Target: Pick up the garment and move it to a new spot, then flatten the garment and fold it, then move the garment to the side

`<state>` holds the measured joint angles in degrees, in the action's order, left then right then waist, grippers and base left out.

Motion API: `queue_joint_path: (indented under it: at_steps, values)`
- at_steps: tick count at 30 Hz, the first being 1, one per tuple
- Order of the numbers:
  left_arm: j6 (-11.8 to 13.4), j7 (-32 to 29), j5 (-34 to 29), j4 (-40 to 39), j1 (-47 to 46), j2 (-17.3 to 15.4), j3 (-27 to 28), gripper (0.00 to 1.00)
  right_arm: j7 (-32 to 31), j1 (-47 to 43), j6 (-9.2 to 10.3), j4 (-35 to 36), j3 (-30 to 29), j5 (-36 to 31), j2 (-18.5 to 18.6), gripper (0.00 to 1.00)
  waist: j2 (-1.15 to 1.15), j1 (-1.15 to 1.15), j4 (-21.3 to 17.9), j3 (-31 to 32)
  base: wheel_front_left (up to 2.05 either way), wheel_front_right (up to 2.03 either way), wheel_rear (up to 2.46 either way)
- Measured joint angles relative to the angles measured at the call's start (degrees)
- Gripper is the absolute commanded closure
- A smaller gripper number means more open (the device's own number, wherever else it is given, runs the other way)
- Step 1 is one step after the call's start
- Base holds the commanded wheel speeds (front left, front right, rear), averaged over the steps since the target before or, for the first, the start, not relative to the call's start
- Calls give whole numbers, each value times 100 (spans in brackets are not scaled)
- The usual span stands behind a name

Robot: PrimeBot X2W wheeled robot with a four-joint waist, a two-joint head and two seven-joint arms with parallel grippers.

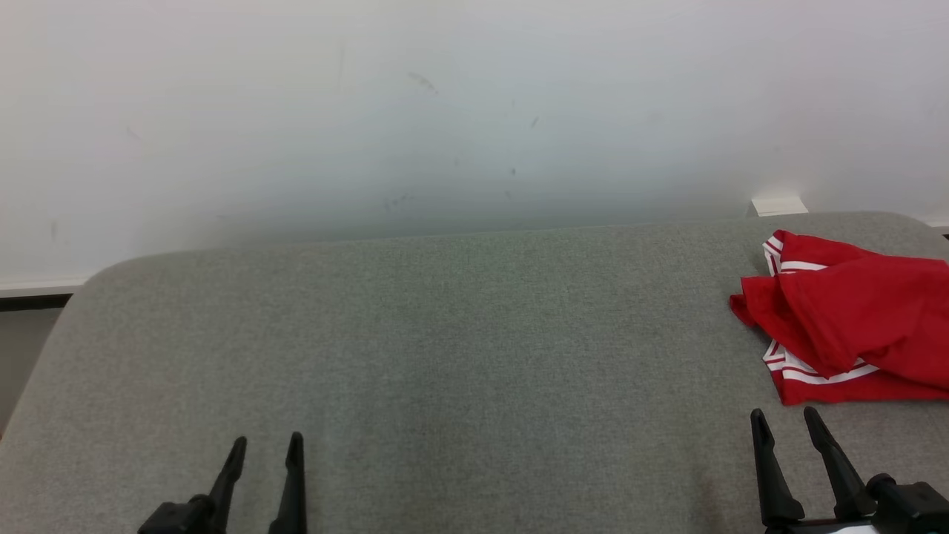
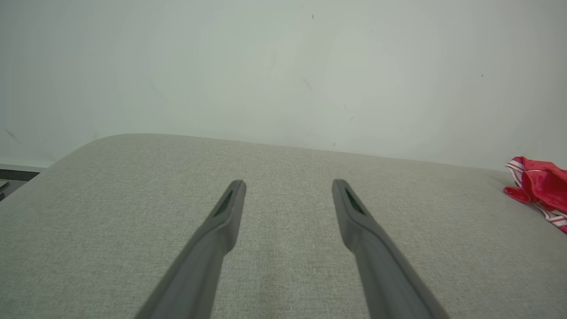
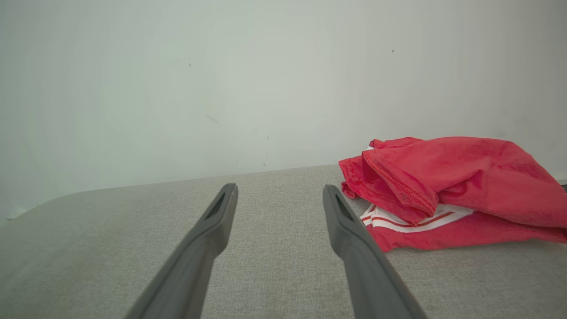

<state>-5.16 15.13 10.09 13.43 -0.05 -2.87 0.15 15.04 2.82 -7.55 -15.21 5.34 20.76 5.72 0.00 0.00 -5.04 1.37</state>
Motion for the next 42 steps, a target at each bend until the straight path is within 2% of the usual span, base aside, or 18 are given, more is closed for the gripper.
queue_joint_path:
  at_steps: [27,28,33,42]
  values:
    - [13,1,24,-9,-1,2,-15,0,0,-13,0,23,-21,5,-27,0,0,0,-16,-36,0,0,0]
    - [14,0,24,37,13,10,-21,100,-2,-26,0,-10,-14,5,-34,100,0,0,-16,-36,0,0,0]
    - [14,-29,71,252,122,48,-40,100,-38,-157,0,-181,4,36,-65,100,0,0,-13,-38,0,0,0]
    - [-4,-304,990,286,102,51,57,100,-289,-173,0,-181,-112,858,-88,100,0,0,25,-46,0,0,0]
